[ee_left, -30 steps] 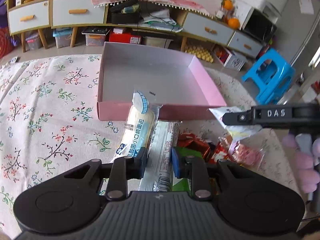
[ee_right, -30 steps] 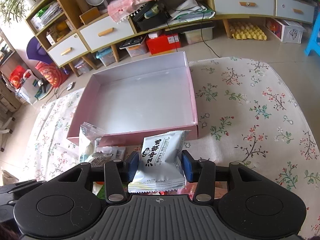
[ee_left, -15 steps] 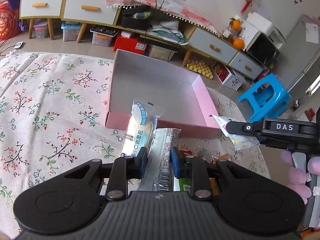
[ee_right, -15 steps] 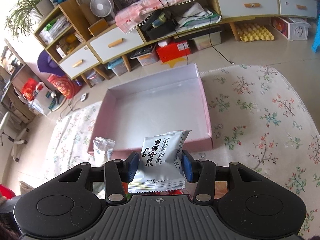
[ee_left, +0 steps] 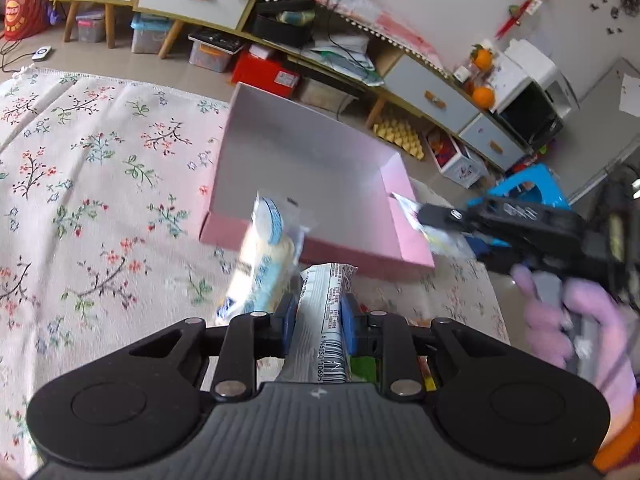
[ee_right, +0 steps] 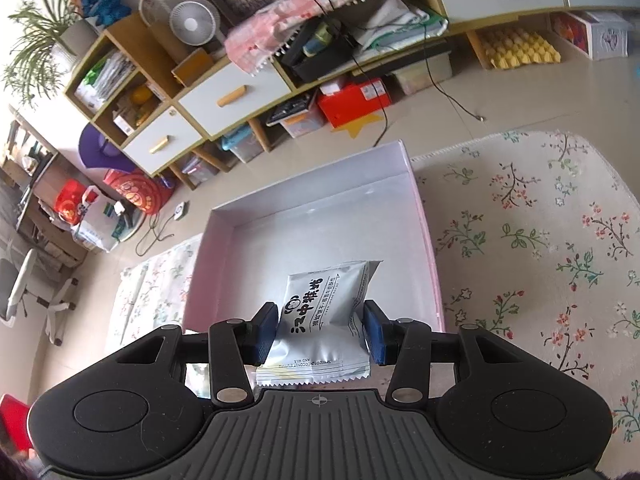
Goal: Organize snacks
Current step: 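Lift both held packets and carry them over the pink box, then open the right tool dropping the cookie packet while the left tool releases its bag, then grasp the white-and-blue milk bread bag with the left tool, then grasp the pink strawberry pastry bag with the right tool while the left tool holds its bag, then carry both held bags over the pink box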
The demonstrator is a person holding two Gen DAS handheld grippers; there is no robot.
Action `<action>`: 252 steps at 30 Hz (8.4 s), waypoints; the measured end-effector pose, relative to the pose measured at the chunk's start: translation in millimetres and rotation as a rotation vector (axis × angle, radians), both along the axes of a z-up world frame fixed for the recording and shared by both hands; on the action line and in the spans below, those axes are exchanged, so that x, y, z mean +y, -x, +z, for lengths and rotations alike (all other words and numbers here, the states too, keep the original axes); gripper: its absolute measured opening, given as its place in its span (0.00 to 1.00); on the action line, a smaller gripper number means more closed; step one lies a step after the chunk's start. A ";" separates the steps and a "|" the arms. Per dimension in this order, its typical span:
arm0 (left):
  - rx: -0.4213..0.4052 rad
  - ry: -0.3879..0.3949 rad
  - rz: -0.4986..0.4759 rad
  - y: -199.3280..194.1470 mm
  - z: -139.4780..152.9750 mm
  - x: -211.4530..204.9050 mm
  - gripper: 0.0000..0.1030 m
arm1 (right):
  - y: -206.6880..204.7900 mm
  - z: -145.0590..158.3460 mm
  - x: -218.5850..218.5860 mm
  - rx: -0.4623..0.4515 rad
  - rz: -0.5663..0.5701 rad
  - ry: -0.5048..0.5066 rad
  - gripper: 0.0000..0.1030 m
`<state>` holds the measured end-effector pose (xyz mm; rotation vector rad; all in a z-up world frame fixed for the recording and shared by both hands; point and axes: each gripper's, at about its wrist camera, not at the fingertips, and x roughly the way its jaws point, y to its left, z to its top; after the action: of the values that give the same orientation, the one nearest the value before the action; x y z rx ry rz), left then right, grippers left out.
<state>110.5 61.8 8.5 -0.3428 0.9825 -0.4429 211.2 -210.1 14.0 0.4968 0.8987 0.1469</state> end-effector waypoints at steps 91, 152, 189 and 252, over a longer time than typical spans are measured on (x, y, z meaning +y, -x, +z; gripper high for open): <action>-0.200 -0.234 0.092 11.5 3.1 -4.6 1.00 | 101.1 16.7 32.2 -0.078 0.087 0.263 0.90; -0.043 -0.265 0.063 2.9 -45.4 -0.2 0.32 | 101.2 -60.9 20.5 -0.008 0.418 0.686 0.52; -0.044 -0.095 0.136 -7.6 -34.3 17.6 0.12 | 79.2 -36.9 -31.8 0.134 0.139 0.123 0.32; -0.139 -0.049 -0.001 -97.5 -16.1 -79.4 0.23 | -39.3 6.3 6.8 -0.025 0.010 0.143 0.32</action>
<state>208.0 -17.7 -7.6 -0.2639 0.8568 -0.4373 250.5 -203.3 20.3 0.3567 0.8805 0.0964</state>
